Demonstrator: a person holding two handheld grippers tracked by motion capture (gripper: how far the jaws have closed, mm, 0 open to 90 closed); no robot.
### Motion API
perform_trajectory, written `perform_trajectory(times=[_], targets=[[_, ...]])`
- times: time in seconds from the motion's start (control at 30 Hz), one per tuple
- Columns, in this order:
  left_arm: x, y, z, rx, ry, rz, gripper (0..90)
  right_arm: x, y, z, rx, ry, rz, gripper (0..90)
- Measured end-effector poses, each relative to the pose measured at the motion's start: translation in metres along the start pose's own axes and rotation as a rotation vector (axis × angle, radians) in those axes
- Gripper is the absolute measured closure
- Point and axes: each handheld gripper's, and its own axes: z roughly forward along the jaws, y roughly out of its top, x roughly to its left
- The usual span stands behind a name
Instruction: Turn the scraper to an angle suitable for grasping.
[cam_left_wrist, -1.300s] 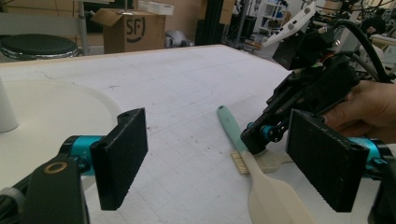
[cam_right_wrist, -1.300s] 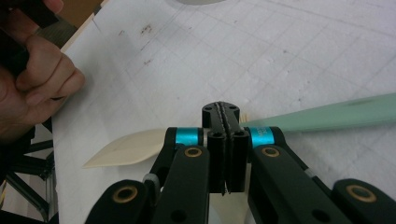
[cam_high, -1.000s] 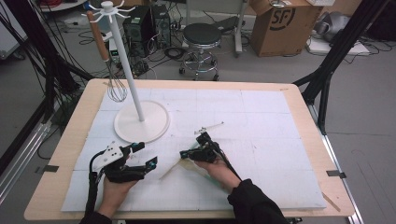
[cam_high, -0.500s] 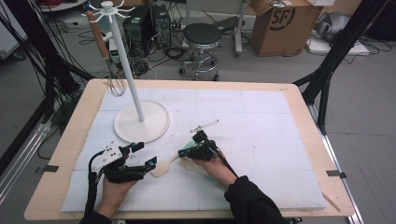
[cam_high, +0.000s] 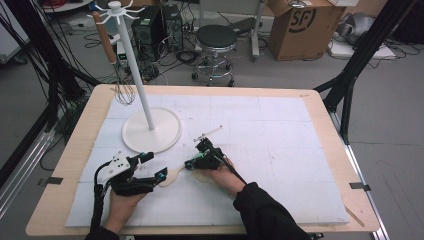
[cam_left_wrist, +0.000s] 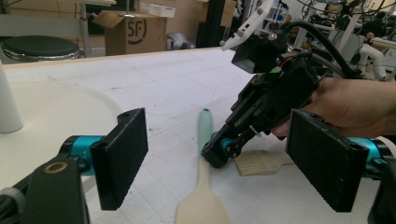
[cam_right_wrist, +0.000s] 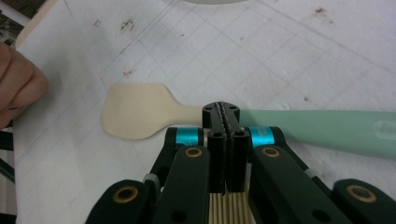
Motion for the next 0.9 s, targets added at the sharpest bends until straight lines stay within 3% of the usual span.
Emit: perform_trajectory(times=[0.73,0.9], targets=[[0.004,0.002,0.005,0.001,-0.002,-0.011,21.5,0.008,0.022,0.027,-0.003,0.041,0.001,90.0],[0.005,0.002,0.009,0.007,-0.015,-0.013,21.5,0.008,0.022,0.026,-0.001,0.038,-0.001,90.0]])
